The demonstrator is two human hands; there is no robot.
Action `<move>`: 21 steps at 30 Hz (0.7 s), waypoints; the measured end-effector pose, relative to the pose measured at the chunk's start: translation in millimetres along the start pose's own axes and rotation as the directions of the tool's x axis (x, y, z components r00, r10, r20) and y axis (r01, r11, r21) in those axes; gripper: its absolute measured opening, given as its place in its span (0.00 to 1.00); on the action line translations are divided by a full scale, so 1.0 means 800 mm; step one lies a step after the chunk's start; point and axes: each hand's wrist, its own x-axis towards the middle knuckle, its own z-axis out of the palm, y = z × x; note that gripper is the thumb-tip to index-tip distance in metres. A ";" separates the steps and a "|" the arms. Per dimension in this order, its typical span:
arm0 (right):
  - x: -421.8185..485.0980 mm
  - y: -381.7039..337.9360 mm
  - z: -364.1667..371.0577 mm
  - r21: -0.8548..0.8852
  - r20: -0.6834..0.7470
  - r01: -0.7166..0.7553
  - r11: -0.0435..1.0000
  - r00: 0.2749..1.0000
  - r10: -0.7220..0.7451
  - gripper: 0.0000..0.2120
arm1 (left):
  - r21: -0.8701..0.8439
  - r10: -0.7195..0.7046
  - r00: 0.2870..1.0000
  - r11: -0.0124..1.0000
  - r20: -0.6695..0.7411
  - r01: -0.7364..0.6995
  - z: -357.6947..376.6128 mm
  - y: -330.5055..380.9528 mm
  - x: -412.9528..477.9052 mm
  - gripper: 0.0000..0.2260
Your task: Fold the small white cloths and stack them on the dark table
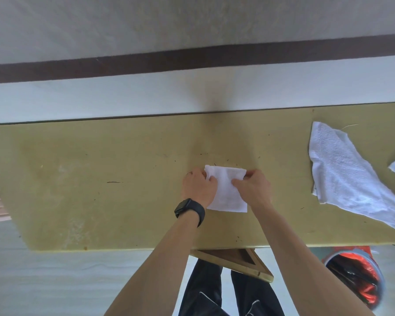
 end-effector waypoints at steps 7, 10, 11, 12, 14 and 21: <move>-0.058 -0.026 -0.055 0.297 0.006 0.254 0.920 0.963 -0.268 0.08 | -0.459 0.016 0.999 0.888 0.039 0.004 -0.084 0.025 -0.047 0.13; -0.105 -0.061 -0.102 0.288 -0.055 0.420 0.861 0.904 -0.423 0.06 | -0.476 0.177 0.982 0.860 -0.060 -0.184 -0.141 0.055 -0.086 0.07; -0.122 -0.075 -0.119 0.284 -0.075 0.473 0.834 0.878 -0.472 0.06 | -0.496 0.228 0.969 0.833 -0.097 -0.246 -0.161 0.067 -0.102 0.07; -0.140 -0.090 -0.137 0.279 -0.100 0.528 0.802 0.846 -0.523 0.06 | -0.510 0.273 0.952 0.805 -0.137 -0.304 -0.181 0.077 -0.117 0.06; -0.177 -0.120 -0.172 0.275 -0.147 0.622 0.733 0.781 -0.607 0.06 | -0.524 0.354 0.913 0.749 -0.202 -0.406 -0.223 0.099 -0.152 0.05; -0.309 -0.190 -0.263 0.310 -0.182 0.814 0.490 0.557 -0.810 0.08 | -0.510 0.498 0.755 0.556 -0.428 -0.656 -0.334 0.136 -0.299 0.05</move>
